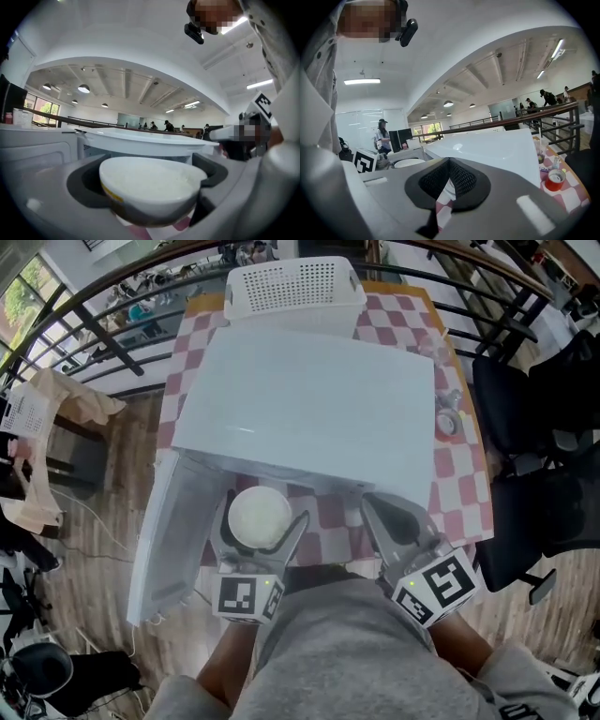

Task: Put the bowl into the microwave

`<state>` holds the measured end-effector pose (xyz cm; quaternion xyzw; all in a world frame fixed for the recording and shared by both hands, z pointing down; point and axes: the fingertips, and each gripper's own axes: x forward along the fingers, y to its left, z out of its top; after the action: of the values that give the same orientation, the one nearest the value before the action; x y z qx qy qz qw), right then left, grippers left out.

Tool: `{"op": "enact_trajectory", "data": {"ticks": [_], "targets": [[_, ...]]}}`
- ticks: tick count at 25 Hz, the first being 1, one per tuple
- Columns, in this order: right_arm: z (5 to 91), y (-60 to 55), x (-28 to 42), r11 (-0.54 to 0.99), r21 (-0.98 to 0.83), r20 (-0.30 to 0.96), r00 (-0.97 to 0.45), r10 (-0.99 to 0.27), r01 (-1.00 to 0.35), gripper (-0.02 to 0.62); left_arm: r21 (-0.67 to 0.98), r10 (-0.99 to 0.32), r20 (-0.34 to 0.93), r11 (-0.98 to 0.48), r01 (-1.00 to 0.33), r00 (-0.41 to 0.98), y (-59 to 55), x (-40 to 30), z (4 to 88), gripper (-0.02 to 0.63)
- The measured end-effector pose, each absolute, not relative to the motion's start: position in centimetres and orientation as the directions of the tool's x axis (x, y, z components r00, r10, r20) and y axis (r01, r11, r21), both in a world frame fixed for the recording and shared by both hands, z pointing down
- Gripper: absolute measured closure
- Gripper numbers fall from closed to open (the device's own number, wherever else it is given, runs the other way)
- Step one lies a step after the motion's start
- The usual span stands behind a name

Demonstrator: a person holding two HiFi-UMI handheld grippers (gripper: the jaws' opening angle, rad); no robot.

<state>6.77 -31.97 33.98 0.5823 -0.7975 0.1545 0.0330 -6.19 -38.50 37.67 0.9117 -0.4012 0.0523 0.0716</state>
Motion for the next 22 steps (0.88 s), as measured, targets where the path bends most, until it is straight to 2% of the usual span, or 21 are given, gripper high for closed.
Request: {"op": "enact_trajectory", "data": {"ticks": [8,22], "targets": [[33.3,-33.6,6.0,0.169,-0.200,0.236,-0.214,-0.948,-0.965,0.597,0.120,-0.642,0.243,-0.724,-0.679,0.728,-42.4,-5.6,42.4,0.066],[34.0,-34.4,5.7,-0.008,-0.172,0.225,-0.032,-0.974,-0.985,0.597,0.003,-0.499,0.407,-0.837,-0.547,0.765,-49.3,0.1,52.3,0.067]]}}
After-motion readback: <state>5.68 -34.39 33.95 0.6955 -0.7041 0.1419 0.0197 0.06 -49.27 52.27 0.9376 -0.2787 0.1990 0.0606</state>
